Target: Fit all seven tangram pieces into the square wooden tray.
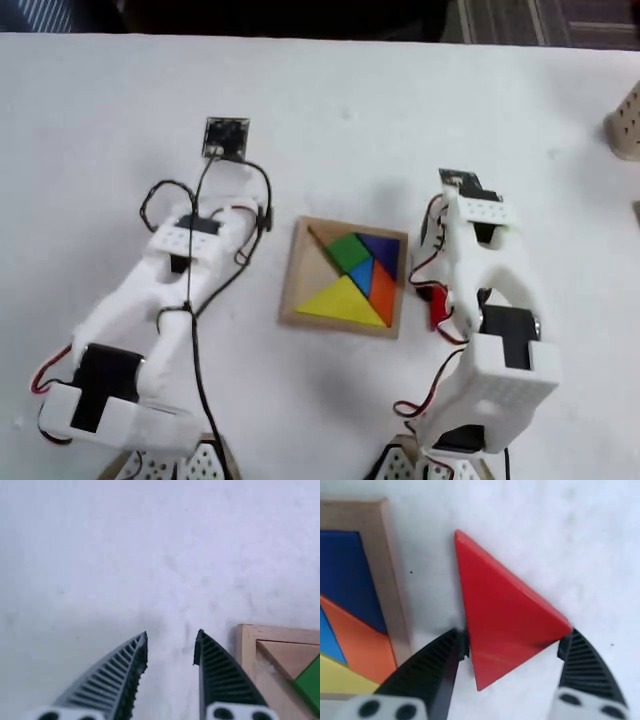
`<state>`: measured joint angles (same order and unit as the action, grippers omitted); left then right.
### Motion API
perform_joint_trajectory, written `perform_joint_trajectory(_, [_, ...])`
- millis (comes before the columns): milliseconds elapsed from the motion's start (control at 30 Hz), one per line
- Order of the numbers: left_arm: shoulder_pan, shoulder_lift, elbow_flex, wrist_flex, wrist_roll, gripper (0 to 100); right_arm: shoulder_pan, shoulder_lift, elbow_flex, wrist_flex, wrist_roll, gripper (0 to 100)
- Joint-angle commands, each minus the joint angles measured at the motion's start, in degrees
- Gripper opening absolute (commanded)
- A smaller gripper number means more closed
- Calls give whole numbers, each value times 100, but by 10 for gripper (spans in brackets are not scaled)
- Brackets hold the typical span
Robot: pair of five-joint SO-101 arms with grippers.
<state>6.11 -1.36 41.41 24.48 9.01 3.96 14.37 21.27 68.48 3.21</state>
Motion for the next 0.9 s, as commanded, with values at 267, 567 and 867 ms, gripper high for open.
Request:
perform_joint_trajectory(267, [-31,-277,-79,-114,-53,168,57,-567,-123,-330,492,296])
perform_joint_trajectory(567, [-31,-277,-79,-132,-53,168,75,-514,-105,-470,774,295])
perform_joint_trajectory(867, [-31,-277,-79,-123,-53,168,84,-75,-123,-224,1037,294])
